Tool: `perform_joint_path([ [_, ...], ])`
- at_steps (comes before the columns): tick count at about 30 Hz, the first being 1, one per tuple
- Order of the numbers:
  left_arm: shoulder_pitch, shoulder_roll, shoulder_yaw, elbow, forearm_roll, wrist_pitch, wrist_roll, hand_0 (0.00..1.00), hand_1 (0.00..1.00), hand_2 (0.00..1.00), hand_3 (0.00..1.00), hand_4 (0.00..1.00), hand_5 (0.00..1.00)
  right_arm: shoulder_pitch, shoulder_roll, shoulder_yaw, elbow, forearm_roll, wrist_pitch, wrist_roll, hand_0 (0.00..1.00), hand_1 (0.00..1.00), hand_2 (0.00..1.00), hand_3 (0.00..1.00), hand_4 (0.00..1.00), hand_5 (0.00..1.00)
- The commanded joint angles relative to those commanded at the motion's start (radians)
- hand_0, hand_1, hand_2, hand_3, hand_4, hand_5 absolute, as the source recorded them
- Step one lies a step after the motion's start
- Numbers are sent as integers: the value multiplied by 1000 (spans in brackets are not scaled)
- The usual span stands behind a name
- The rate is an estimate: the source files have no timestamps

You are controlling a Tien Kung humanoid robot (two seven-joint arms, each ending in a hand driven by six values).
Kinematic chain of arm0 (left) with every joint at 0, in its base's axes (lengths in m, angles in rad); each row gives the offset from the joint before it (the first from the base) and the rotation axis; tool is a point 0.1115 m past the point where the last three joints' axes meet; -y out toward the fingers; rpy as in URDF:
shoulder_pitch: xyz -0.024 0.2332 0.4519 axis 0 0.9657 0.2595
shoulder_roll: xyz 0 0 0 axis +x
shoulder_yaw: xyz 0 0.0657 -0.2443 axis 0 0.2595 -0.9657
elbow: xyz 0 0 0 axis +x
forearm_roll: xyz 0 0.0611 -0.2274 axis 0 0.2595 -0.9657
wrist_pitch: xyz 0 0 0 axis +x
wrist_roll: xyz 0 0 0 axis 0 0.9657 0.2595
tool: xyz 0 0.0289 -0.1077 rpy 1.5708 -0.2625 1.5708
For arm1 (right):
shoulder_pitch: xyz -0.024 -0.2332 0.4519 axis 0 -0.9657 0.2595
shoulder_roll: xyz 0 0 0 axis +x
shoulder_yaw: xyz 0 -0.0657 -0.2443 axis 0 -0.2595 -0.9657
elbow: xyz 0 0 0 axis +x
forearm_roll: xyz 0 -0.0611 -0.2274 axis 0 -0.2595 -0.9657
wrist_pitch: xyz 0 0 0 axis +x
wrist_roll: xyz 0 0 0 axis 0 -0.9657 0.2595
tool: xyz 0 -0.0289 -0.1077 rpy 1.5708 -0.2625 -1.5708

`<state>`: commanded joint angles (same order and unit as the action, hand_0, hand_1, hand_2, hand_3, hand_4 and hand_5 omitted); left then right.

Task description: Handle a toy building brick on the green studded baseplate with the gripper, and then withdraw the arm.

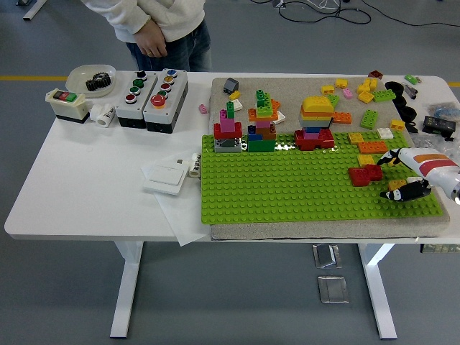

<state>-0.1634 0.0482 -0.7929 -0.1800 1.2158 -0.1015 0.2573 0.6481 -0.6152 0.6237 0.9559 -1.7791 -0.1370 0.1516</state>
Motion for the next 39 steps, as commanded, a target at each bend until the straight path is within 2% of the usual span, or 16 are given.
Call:
perform_joint_path([
  [4, 0, 0, 0, 0, 0, 0, 0, 796, 657, 582, 530, 524, 497, 1, -6, -4, -5, -19, 5, 1, 732, 689, 710, 693, 908, 309],
  [7, 1, -1, -1, 0, -1, 1, -1, 797, 657, 581, 530, 524, 498, 0, -2, -2, -8, 5, -14, 5, 733, 691, 715, 694, 903, 311],
  [13, 2, -2, 6, 0, -7, 0, -2, 797, 655, 581, 530, 525, 498, 13, 37, -5, -47, 49, -57, -2, 732, 690, 715, 695, 894, 315],
  [20, 1, -2, 16, 0, -18, 1, -3, 802, 655, 581, 530, 524, 496, 37, 82, -24, -67, 55, -66, 6, 732, 691, 717, 699, 893, 314],
  [32, -3, 1, 28, 0, -33, 0, -2, 800, 655, 582, 530, 525, 496, 107, 143, -89, -117, 9, -16, -11, 734, 697, 726, 705, 891, 318],
  [39, -4, 3, 33, 0, -39, 1, -2, 799, 655, 582, 530, 524, 496, 133, 154, -105, -133, -18, 22, -25, 738, 703, 729, 710, 885, 329],
])
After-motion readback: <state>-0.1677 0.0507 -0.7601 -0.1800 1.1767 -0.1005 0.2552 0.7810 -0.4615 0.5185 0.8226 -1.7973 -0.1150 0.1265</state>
